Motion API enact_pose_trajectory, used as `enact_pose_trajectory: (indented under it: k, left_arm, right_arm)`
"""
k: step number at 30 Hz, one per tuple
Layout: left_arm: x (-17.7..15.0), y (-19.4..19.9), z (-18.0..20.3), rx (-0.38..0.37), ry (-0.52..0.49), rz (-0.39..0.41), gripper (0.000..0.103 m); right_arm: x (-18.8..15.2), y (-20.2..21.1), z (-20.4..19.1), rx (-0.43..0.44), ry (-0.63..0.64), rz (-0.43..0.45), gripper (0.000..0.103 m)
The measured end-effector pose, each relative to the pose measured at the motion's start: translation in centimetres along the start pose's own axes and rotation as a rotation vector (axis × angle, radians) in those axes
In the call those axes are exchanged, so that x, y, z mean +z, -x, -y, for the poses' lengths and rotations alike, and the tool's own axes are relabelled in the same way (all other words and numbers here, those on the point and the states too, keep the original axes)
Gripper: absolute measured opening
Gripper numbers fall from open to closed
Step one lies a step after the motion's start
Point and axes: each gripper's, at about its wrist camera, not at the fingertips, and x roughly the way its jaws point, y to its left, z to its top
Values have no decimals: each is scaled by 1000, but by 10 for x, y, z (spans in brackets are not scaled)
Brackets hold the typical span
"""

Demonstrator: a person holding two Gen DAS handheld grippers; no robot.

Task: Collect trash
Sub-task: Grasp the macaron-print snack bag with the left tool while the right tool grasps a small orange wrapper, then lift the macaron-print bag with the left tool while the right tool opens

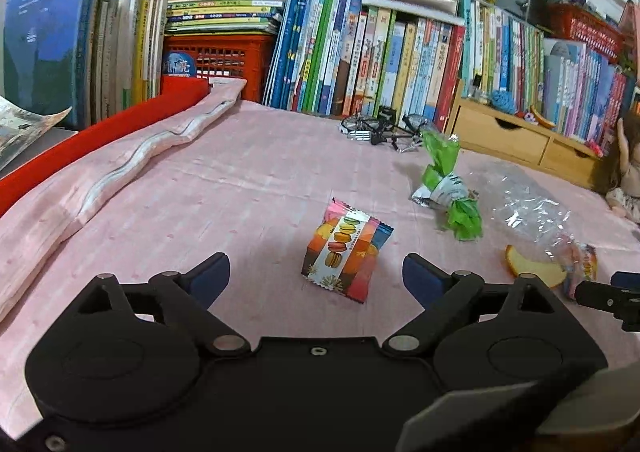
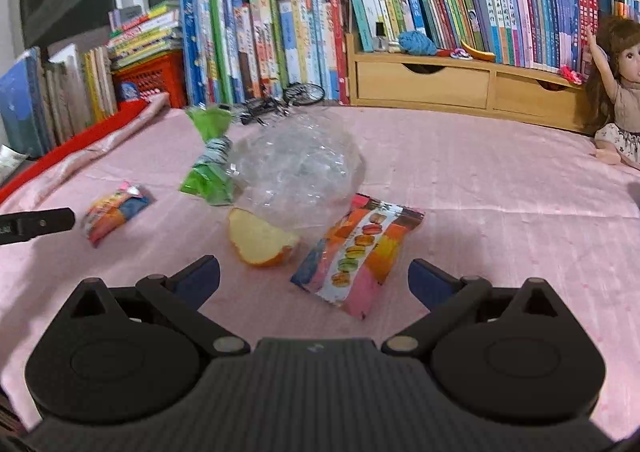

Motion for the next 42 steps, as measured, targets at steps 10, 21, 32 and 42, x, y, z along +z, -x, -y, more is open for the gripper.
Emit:
enact_pose_trajectory:
  k: [10,21,32,42]
  left_arm:
    - [6,-47,14,31,14,-92,91]
    - [4,-46,20,53,-21,-104,28]
    - [-12,2,22,-1,31,-62,24]
    - [-32,54,49,-89,-18,-32,25]
  right_arm:
    - [4,-25,21,-12,-134,-11,102]
    - [3,-16,16,15,-93,-18,49]
    - [-9,23,11,61,-66,-2,28]
    - [-20,63,1,127,-42,13,21]
